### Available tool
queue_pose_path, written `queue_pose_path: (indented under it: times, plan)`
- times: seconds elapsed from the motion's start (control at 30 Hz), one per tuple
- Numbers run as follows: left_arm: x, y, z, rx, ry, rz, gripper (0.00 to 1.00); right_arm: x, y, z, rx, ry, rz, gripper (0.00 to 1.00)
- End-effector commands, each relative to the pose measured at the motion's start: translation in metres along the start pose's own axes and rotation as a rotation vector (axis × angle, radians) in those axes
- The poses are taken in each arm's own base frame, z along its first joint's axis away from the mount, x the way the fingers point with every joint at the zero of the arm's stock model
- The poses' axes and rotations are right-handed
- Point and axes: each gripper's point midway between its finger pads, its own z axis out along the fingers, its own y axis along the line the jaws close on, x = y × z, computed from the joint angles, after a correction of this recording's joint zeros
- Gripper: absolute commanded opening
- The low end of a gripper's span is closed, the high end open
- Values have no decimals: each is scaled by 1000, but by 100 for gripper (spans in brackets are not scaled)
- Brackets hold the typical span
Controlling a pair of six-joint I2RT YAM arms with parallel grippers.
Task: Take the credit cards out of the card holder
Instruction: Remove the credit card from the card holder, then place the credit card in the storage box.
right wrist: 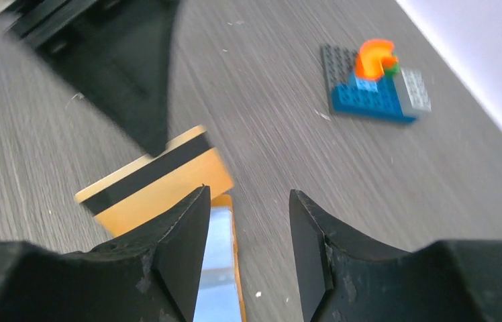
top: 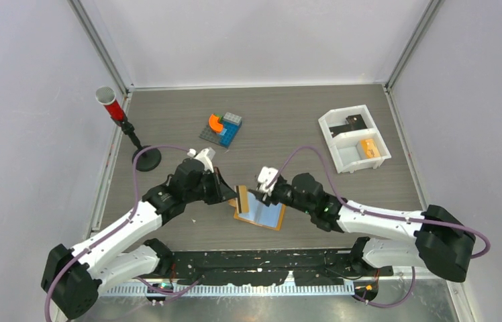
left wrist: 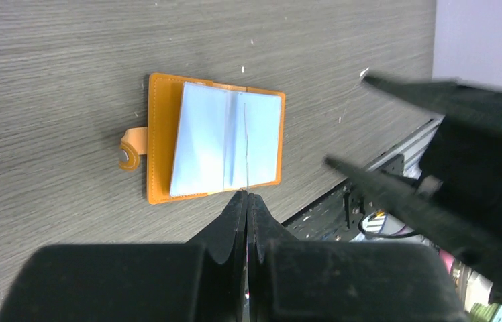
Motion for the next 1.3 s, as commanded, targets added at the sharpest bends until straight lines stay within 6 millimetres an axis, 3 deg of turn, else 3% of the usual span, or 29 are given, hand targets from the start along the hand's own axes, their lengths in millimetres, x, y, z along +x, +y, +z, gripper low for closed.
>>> queue_pose_path:
  times: [0.0,0.2,0.37,0.6,0.9,0.97,1.13,1.2,1.27]
  plan:
    - [-26,-10,-16,1,-77,-63,0,-41,9,5,12,-206,-370,54]
    - [-37,-21,-22,53,-109,-122,0,-48,35,-5,20,-250,-452,60]
    - [-41,-26,-26,76,-132,-144,0,-38,59,-12,-13,-214,-524,61]
    - [-38,-37,-24,125,-106,-213,0,-25,65,-7,16,-170,-554,61]
    - [-42,-31,-30,104,-153,-235,0,-9,58,0,117,-111,-617,61]
    - [-41,-29,-30,100,-154,-235,0,-10,55,0,151,-116,-616,56]
    - [-39,-30,-30,106,-145,-234,0,-15,51,-1,198,-145,-579,18]
    - [-40,-29,-31,100,-151,-233,0,-13,53,-1,192,-142,-566,8]
    - [-41,-29,-33,101,-159,-225,0,-12,55,-2,191,-146,-548,6]
